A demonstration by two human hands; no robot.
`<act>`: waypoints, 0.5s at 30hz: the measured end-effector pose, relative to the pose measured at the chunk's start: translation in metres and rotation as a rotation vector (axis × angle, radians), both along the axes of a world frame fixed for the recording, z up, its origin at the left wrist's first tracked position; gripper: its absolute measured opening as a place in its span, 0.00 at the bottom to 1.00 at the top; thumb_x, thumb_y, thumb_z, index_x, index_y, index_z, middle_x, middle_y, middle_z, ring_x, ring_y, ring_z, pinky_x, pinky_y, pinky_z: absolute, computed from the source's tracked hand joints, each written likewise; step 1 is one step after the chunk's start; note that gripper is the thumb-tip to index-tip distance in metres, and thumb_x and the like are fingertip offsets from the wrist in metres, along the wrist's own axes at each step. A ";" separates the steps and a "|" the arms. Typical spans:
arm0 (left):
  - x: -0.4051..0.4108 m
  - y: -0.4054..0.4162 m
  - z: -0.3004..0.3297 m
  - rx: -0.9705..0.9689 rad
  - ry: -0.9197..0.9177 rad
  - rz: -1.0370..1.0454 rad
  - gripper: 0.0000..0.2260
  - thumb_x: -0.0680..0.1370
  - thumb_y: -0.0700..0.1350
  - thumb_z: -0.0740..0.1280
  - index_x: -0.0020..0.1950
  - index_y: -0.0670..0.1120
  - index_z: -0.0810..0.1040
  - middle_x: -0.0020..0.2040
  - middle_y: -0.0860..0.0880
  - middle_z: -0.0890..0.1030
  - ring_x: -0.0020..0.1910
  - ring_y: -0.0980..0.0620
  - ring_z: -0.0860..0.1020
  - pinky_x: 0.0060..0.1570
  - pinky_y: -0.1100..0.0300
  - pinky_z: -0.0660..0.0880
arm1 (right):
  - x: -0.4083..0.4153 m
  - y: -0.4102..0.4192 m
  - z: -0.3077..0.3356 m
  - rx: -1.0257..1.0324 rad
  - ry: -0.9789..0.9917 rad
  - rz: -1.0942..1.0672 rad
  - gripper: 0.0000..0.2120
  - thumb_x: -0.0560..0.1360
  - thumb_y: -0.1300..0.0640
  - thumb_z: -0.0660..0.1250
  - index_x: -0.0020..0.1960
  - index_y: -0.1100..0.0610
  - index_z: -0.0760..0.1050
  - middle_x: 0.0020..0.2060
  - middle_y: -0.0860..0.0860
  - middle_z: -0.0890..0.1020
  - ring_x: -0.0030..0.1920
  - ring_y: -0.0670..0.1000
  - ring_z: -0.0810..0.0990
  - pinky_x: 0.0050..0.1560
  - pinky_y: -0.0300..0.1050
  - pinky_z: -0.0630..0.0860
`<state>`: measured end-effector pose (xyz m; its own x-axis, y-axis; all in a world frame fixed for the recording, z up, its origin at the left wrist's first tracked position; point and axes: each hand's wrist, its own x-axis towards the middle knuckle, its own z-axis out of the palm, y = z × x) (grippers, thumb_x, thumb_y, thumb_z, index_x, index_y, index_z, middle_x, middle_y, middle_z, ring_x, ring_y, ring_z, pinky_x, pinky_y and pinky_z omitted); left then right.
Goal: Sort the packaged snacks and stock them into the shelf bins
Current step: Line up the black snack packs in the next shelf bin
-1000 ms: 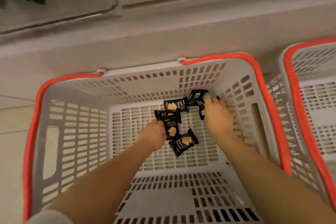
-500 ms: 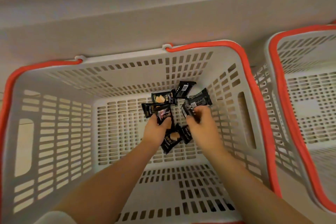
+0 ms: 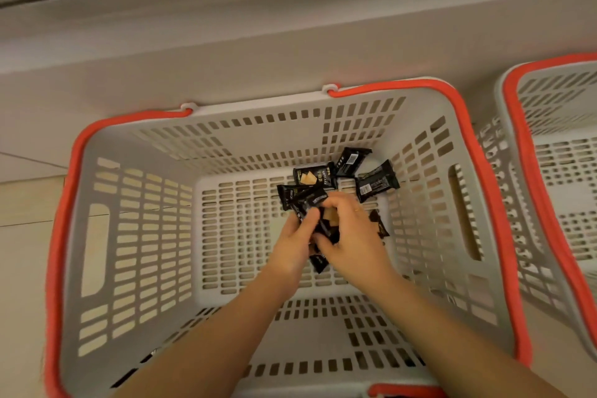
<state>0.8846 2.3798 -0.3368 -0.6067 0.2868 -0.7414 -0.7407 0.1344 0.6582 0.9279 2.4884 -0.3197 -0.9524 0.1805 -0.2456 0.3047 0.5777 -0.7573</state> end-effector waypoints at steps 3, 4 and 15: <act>-0.008 -0.010 -0.005 -0.092 -0.014 0.048 0.05 0.79 0.48 0.62 0.52 0.52 0.75 0.47 0.51 0.82 0.44 0.56 0.81 0.38 0.64 0.74 | -0.001 -0.006 -0.005 -0.149 -0.101 0.130 0.29 0.73 0.55 0.68 0.70 0.51 0.60 0.71 0.45 0.62 0.65 0.45 0.69 0.61 0.37 0.69; -0.013 -0.016 -0.007 -0.139 -0.008 0.050 0.04 0.79 0.48 0.62 0.50 0.52 0.76 0.45 0.51 0.81 0.41 0.57 0.80 0.35 0.65 0.74 | -0.002 -0.004 -0.007 -0.200 -0.143 0.136 0.30 0.74 0.56 0.67 0.72 0.50 0.58 0.71 0.45 0.63 0.65 0.45 0.69 0.61 0.37 0.68; -0.050 -0.096 -0.032 -0.650 0.193 -0.391 0.08 0.78 0.47 0.64 0.55 0.47 0.71 0.45 0.51 0.78 0.40 0.55 0.75 0.33 0.63 0.69 | -0.012 0.035 -0.076 0.498 -0.296 0.692 0.18 0.79 0.55 0.58 0.68 0.54 0.66 0.67 0.52 0.69 0.68 0.54 0.66 0.67 0.49 0.63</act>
